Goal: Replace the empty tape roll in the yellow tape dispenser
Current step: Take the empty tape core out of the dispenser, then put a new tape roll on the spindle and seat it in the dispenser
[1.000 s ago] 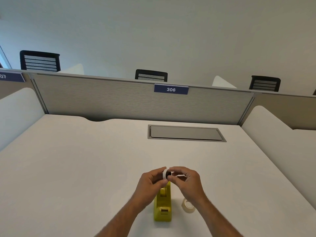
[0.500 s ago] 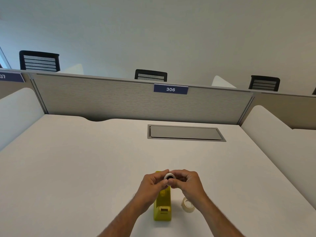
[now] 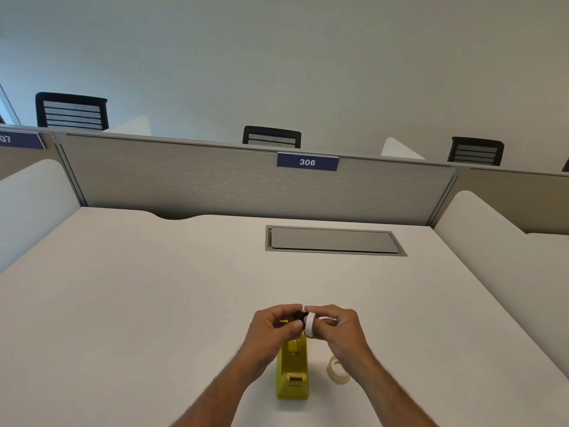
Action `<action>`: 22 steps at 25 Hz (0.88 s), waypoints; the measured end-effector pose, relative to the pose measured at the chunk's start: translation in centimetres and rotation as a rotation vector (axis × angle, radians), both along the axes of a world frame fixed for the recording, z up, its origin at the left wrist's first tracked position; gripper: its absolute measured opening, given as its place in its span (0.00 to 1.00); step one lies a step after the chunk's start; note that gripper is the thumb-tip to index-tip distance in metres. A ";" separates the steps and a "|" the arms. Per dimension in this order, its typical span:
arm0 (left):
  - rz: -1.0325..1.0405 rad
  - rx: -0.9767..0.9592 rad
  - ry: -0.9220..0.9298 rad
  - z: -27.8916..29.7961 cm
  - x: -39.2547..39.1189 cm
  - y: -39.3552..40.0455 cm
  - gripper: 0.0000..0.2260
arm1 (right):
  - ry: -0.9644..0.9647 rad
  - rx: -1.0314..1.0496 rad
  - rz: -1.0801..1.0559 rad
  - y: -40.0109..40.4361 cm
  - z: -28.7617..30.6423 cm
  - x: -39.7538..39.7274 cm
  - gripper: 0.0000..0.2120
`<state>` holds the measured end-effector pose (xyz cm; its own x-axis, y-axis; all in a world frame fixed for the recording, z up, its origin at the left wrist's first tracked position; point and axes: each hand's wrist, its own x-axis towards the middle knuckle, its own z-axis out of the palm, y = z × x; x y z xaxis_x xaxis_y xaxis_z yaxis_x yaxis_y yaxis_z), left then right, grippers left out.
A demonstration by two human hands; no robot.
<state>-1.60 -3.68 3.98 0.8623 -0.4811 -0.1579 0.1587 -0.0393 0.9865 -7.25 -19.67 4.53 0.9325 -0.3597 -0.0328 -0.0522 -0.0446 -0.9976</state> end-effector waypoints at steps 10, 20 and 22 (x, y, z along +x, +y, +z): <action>0.046 0.012 0.036 -0.4 0.5 0.9 0.13 | 0.311 -0.598 -0.219 -4.2 -1.9 -0.3 0.08; 0.064 0.021 0.054 -0.7 0.4 0.5 0.11 | 0.633 -0.872 -0.224 -5.2 -4.3 0.4 0.05; 0.062 0.027 0.047 -0.7 0.3 0.5 0.12 | 0.649 -0.852 -0.211 -5.4 -4.6 0.6 0.06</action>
<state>-1.27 -3.16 3.26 0.8815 -0.4222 -0.2116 0.2081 -0.0550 0.9766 -6.63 -25.05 -0.04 0.7445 -0.6479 -0.1610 -0.6451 -0.6361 -0.4234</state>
